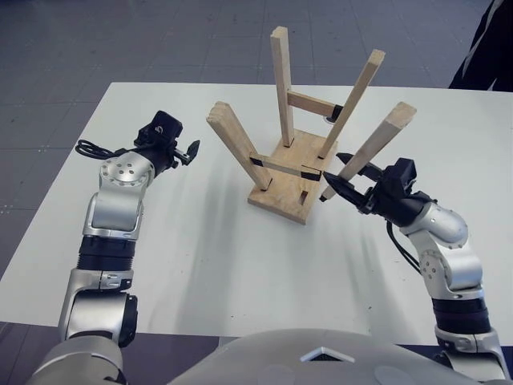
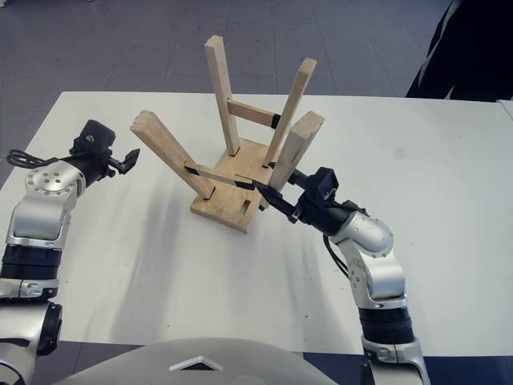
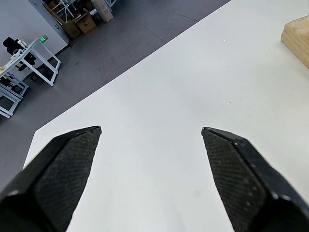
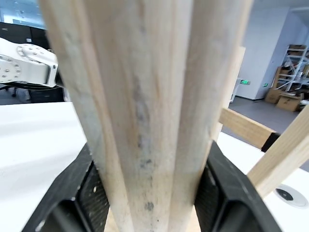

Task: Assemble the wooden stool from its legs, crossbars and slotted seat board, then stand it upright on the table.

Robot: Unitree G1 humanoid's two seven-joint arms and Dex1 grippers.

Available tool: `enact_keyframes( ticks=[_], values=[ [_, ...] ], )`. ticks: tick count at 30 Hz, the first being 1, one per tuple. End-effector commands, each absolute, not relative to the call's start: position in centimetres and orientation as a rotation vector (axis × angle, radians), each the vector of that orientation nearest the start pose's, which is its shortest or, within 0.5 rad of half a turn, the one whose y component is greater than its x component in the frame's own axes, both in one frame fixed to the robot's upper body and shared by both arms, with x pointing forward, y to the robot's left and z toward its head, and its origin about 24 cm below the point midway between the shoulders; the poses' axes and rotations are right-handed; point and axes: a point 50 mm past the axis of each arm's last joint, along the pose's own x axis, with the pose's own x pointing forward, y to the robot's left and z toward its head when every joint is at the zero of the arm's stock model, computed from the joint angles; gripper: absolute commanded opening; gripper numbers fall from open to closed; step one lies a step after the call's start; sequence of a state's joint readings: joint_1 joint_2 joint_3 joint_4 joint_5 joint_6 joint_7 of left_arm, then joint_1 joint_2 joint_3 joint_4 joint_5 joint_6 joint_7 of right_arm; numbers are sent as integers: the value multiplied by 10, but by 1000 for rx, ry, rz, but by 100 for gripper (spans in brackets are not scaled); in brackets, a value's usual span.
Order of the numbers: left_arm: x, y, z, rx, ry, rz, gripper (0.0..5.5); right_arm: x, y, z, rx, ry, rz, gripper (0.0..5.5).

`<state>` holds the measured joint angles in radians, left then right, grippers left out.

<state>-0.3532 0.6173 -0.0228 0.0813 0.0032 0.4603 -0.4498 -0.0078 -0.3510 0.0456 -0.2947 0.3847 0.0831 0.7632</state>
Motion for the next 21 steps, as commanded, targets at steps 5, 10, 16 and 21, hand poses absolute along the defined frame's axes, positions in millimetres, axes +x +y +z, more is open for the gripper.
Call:
enact_keyframes(
  ticks=[5, 10, 16, 21],
  values=[
    [314, 256, 140, 624, 245, -319, 386, 197, -129, 126, -85, -304, 803, 205],
    [315, 251, 138, 644, 254, -376, 386, 191, -136, 107, -124, -259, 788, 205],
    [312, 248, 133, 635, 268, -410, 386, 205, -145, 102, -63, -228, 724, 205],
    [298, 249, 108, 619, 381, -430, 386, 218, -146, 108, 76, -203, 747, 205]
  ],
)
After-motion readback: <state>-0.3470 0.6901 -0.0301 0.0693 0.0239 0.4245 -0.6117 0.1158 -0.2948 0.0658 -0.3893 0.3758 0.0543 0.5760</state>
